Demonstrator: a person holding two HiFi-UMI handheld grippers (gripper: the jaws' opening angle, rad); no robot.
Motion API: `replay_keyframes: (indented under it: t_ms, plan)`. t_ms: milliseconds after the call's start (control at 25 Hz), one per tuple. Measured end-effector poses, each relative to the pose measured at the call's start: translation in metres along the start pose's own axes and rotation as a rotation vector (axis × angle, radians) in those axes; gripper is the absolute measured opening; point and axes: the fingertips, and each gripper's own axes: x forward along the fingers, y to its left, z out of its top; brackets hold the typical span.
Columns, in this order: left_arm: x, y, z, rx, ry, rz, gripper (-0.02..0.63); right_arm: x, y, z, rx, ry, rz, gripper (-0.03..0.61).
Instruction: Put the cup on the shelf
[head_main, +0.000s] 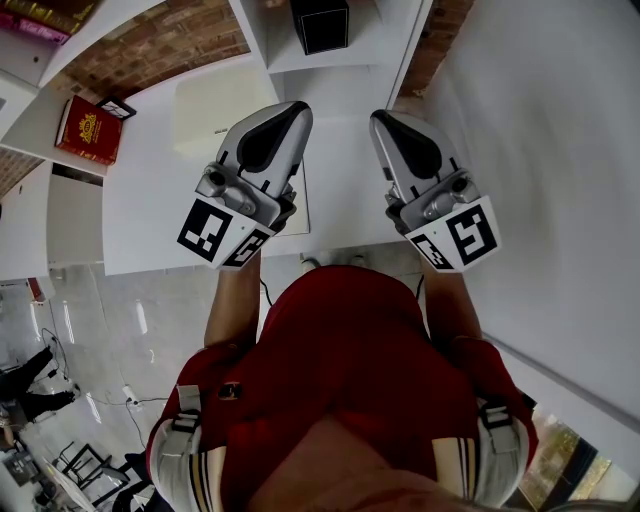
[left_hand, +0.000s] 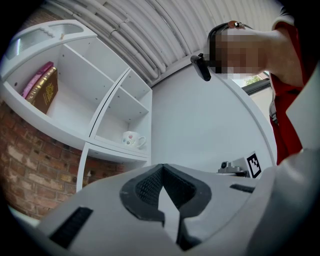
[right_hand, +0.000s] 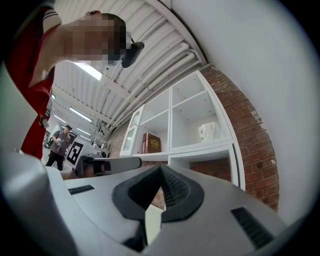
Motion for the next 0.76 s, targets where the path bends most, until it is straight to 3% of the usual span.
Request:
replay_keyframes:
  t_ms: [760]
  plan:
    - [-0.0019, 0.0012, -0.003, -0.004, 0.01, -0.009, 0.006, -0.0003, 0.0029, -0.0071, 0.011, 0.01, -0.004, -0.003]
